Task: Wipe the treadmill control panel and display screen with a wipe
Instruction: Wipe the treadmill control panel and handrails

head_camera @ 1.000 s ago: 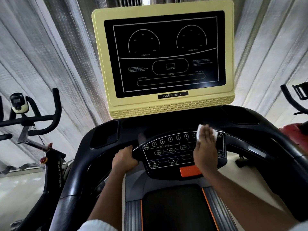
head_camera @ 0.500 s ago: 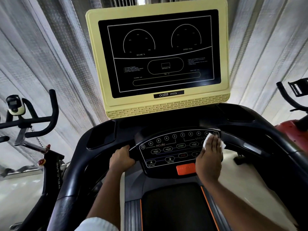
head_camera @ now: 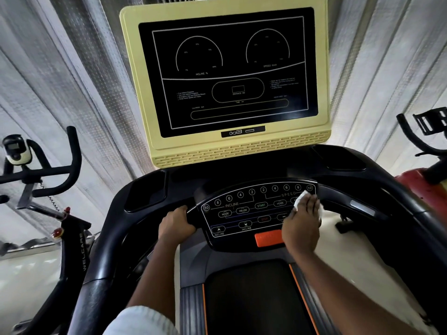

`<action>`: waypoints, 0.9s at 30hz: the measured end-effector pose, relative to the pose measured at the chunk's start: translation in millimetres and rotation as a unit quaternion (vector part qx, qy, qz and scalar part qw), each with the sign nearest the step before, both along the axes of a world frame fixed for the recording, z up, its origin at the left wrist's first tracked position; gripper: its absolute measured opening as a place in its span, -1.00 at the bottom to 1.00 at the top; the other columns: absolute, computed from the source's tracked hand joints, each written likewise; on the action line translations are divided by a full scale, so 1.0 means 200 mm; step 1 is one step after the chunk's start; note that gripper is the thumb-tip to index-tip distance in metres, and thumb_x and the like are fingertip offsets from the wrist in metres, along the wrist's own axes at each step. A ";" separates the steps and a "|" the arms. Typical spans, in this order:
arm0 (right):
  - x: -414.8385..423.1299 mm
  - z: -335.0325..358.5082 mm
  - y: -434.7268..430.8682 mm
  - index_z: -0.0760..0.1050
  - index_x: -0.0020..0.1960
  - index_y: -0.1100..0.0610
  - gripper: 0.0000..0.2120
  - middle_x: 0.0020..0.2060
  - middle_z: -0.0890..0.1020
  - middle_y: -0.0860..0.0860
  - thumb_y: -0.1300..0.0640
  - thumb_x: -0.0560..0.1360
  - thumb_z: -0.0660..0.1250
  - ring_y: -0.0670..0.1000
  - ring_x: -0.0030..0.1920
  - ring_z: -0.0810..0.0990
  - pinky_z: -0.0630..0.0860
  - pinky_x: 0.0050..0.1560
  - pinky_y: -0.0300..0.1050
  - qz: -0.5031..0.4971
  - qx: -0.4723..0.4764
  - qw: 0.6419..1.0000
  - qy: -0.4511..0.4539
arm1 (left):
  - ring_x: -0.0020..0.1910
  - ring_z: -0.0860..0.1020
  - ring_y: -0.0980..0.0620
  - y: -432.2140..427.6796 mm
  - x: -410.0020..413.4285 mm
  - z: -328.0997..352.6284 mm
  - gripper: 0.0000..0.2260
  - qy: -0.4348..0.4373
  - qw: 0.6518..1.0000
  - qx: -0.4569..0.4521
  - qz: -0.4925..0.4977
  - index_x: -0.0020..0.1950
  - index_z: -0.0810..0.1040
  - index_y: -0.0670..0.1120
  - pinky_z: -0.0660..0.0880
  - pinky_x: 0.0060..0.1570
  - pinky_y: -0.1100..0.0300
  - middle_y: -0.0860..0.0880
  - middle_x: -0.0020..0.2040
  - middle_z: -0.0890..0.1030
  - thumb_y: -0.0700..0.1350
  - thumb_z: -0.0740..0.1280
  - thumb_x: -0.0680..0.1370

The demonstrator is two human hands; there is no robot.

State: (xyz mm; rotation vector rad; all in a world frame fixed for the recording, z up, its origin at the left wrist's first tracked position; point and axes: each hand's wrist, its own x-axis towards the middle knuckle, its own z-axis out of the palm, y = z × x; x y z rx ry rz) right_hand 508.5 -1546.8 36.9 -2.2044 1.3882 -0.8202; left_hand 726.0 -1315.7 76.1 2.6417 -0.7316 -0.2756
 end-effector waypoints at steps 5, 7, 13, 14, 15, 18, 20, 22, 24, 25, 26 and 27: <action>0.04 0.00 0.20 0.00 0.58 0.31 -0.38 0.57 0.11 0.25 0.29 0.58 0.14 0.21 0.59 0.04 0.03 0.59 0.09 0.024 -0.020 0.999 -0.009 | -0.12 0.60 -0.14 0.00 0.00 0.00 -0.80 0.004 1.000 -0.001 0.000 -0.10 0.47 0.01 0.42 -0.21 0.13 0.01 -0.19 0.57 -0.01 0.41 0.35; 0.02 -0.05 0.28 -0.04 0.60 0.26 -0.39 0.59 0.05 0.19 0.26 0.61 0.11 0.14 0.61 -0.03 -0.02 0.60 0.05 0.100 -0.052 0.993 0.018 | -0.12 0.60 -0.14 0.00 0.01 0.00 -0.80 0.003 1.000 -0.001 -0.003 -0.11 0.46 0.01 0.41 -0.21 0.14 0.01 -0.20 0.57 0.00 0.41 0.35; 0.09 0.04 0.08 0.01 0.58 0.33 -0.38 0.57 0.11 0.28 0.28 0.57 0.11 0.22 0.59 0.02 -0.01 0.60 0.10 -0.005 0.001 1.000 -0.008 | -0.09 0.61 -0.18 0.00 0.00 0.00 -0.79 0.001 1.000 0.000 -0.007 -0.10 0.47 0.00 0.44 -0.21 0.11 -0.02 -0.17 0.58 -0.02 0.41 0.34; 0.10 0.01 0.17 -0.01 0.58 0.32 -0.38 0.57 0.08 0.26 0.28 0.58 0.12 0.20 0.60 0.01 -0.01 0.60 0.10 0.018 -0.013 1.000 -0.002 | -0.10 0.61 -0.18 0.00 0.00 0.00 -0.80 0.000 1.000 -0.004 -0.006 -0.11 0.47 0.00 0.45 -0.21 0.11 -0.02 -0.18 0.58 -0.02 0.41 0.34; 0.10 -0.02 0.27 -0.03 0.59 0.30 -0.37 0.58 0.05 0.23 0.27 0.59 0.12 0.17 0.61 -0.03 -0.01 0.60 0.09 0.056 -0.035 0.998 0.011 | -0.10 0.61 -0.18 0.00 0.00 0.00 -0.80 -0.001 1.000 -0.007 -0.005 -0.12 0.46 0.00 0.46 -0.21 0.11 -0.03 -0.18 0.59 -0.01 0.40 0.33; 0.07 -0.07 0.35 -0.09 0.60 0.24 -0.36 0.60 -0.01 0.16 0.23 0.61 0.12 0.10 0.61 -0.10 0.00 0.60 0.08 0.135 -0.072 0.987 0.044 | -0.11 0.61 -0.17 0.00 0.01 -0.01 -0.80 -0.002 1.000 -0.007 -0.009 -0.14 0.45 0.02 0.45 -0.21 0.11 -0.02 -0.18 0.60 0.00 0.40 0.32; 0.12 -0.03 0.23 -0.08 0.60 0.25 -0.38 0.60 0.02 0.18 0.22 0.62 0.09 0.12 0.61 -0.07 0.02 0.60 0.09 0.098 -0.059 0.993 0.041 | -0.13 0.61 -0.16 0.00 0.01 -0.01 -0.79 -0.001 1.000 -0.008 -0.010 -0.14 0.45 0.01 0.44 -0.22 0.12 -0.01 -0.19 0.59 -0.01 0.41 0.32; 0.16 0.03 0.18 -0.04 0.59 0.28 -0.38 0.58 0.07 0.23 0.23 0.60 0.12 0.16 0.61 -0.01 0.06 0.59 0.13 0.044 -0.031 0.998 0.029 | -0.14 0.60 -0.15 0.01 0.01 -0.01 -0.79 -0.004 1.000 -0.007 -0.010 -0.14 0.45 0.00 0.43 -0.24 0.13 0.00 -0.20 0.58 -0.01 0.42 0.32; 0.17 0.02 0.28 -0.02 0.59 0.30 -0.35 0.58 0.09 0.24 0.25 0.57 0.15 0.18 0.60 0.01 0.10 0.57 0.15 0.039 -0.039 0.998 0.030 | -0.15 0.60 -0.14 0.01 0.01 -0.01 -0.78 -0.005 1.000 -0.004 -0.009 -0.14 0.45 0.00 0.46 -0.24 0.12 0.00 -0.21 0.57 -0.01 0.43 0.32; 0.16 -0.02 0.37 -0.03 0.59 0.30 -0.35 0.58 0.06 0.23 0.25 0.56 0.13 0.17 0.61 -0.01 0.09 0.58 0.14 0.070 -0.060 0.995 0.042 | -0.16 0.60 -0.14 0.01 0.01 -0.01 -0.77 -0.005 1.000 -0.005 -0.008 -0.14 0.45 0.00 0.49 -0.23 0.11 0.00 -0.21 0.58 0.00 0.43 0.31; 0.13 -0.04 0.45 -0.04 0.60 0.28 -0.35 0.59 0.03 0.20 0.24 0.56 0.09 0.14 0.61 -0.04 0.08 0.59 0.12 0.115 -0.085 0.988 0.061 | -0.16 0.60 -0.14 0.01 0.01 -0.01 -0.77 -0.004 1.000 -0.005 -0.007 -0.14 0.45 0.00 0.50 -0.22 0.10 -0.01 -0.20 0.58 0.00 0.43 0.31; 0.12 -0.06 0.48 -0.05 0.60 0.26 -0.36 0.60 0.01 0.18 0.23 0.57 0.07 0.11 0.61 -0.07 0.07 0.59 0.10 0.153 -0.104 0.980 0.076 | -0.16 0.59 -0.15 0.01 0.02 -0.01 -0.77 -0.003 1.000 -0.001 -0.006 -0.13 0.45 0.00 0.49 -0.22 0.10 -0.01 -0.19 0.58 0.00 0.42 0.31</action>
